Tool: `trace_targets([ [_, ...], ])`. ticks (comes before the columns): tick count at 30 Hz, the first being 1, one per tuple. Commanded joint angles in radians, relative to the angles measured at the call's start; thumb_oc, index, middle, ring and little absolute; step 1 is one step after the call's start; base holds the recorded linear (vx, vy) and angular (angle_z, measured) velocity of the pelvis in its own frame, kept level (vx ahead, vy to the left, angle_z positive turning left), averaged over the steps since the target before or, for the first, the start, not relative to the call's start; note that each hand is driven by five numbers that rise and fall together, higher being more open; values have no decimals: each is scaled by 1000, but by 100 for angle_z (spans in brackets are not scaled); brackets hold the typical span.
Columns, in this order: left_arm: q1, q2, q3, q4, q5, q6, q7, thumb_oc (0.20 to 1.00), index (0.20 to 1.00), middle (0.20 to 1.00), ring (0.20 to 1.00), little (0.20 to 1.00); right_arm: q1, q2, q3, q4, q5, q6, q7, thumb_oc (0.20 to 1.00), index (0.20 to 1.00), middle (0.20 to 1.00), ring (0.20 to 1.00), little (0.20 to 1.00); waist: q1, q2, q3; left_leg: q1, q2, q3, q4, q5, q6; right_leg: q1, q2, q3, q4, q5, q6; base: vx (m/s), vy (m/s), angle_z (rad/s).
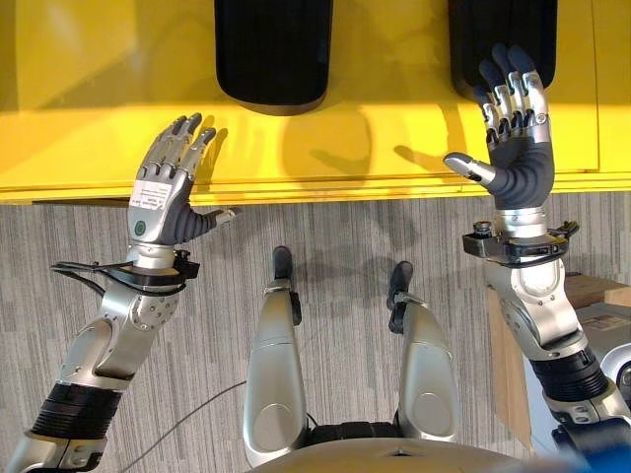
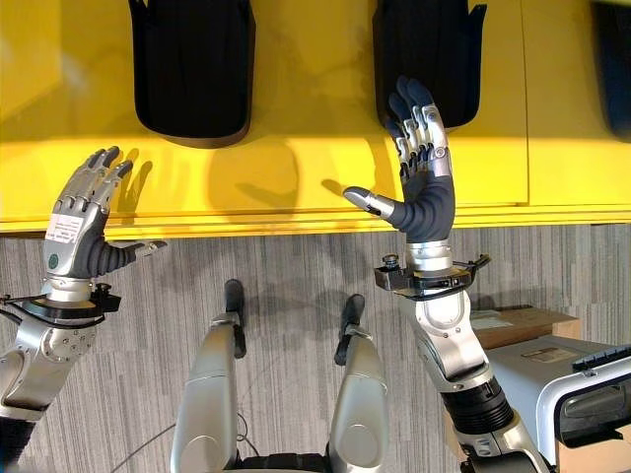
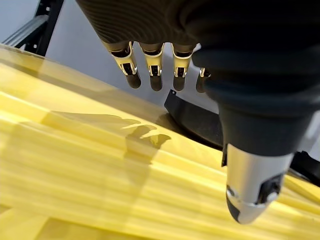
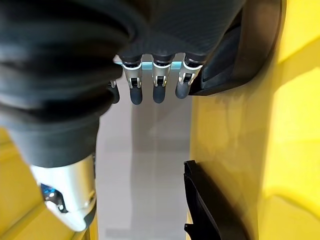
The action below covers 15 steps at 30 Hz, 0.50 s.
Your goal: Move parts from the plastic box to the shelf.
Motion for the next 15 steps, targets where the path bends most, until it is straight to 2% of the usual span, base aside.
trace_targets([
  [1,-33,33,-27,62,39,14,-2,1000,1000,1000,1000,1000,10,2,-52,-79,6,-50,18,1000,1000,1000,1000,1000,-21,-17,-71,-13,33,-17,10,-13,-7,73,-6,1,26,-31,15,0,0,0],
  [5,-104,16,-62,150,38,36,0,1000,1000,1000,1000,1000,2,11,-40,-73,10,-43,22,1000,1000,1000,1000,1000,-29,-21,-71,-10,35,-14,13,-14,-7,70,-3,8,30,-32,13,0,0,0],
  [15,-220,20,-119,242,66,68,-3,1000,1000,1000,1000,1000,0,15,-32,-71,19,-37,34,1000,1000,1000,1000,1000,-47,-25,-74,-9,37,-8,15,-17,-9,66,1,16,25,-30,14,2,1,0],
])
